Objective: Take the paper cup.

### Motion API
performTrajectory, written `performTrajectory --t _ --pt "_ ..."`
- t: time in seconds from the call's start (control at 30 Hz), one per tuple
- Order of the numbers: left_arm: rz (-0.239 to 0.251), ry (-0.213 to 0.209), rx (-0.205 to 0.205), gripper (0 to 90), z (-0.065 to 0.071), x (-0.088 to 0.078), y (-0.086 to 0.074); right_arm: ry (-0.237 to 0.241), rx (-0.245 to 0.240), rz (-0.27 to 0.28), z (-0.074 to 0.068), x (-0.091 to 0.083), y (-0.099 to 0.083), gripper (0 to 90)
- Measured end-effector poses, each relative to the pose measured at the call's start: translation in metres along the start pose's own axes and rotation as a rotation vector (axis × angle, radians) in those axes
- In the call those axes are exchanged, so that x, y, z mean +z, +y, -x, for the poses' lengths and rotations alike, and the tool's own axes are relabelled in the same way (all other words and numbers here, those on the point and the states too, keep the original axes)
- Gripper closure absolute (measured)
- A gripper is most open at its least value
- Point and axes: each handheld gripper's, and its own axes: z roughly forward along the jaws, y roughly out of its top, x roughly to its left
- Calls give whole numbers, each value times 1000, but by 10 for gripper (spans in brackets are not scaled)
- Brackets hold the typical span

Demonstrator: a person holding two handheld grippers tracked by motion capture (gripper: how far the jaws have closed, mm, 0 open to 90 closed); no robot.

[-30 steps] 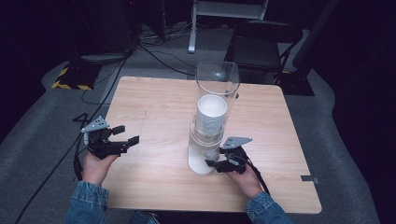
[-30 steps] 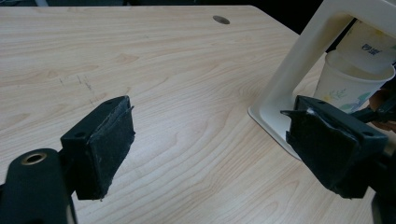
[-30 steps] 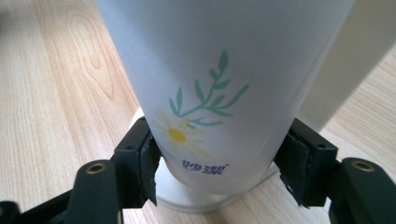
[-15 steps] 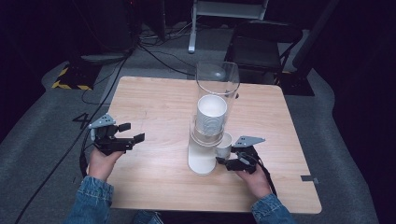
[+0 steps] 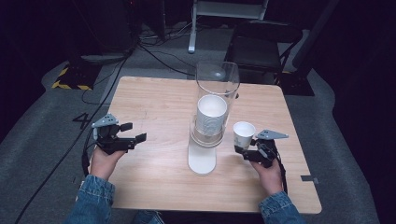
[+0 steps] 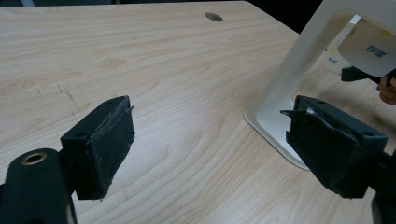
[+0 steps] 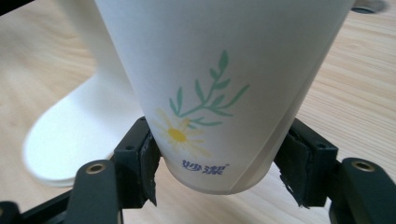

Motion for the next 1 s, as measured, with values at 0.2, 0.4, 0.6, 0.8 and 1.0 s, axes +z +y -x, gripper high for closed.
performTrajectory --t 0.2,0.4,0.6,0.8,1.0 --pt "-14 19 3 149 0 -3 -3 -72 55 -13 18 1 -4 359" --pt "-12 28 -2 148 0 -6 -5 -124 63 -30 29 6 -7 359" --pt "-13 35 -7 149 -1 -10 -8 -160 94 -33 38 12 -11 358" --pt "-11 44 -11 149 -2 -14 -10 -175 121 -39 45 16 -12 358" --pt "-11 44 -12 149 -3 -17 -12 -182 155 -44 51 21 -12 357"
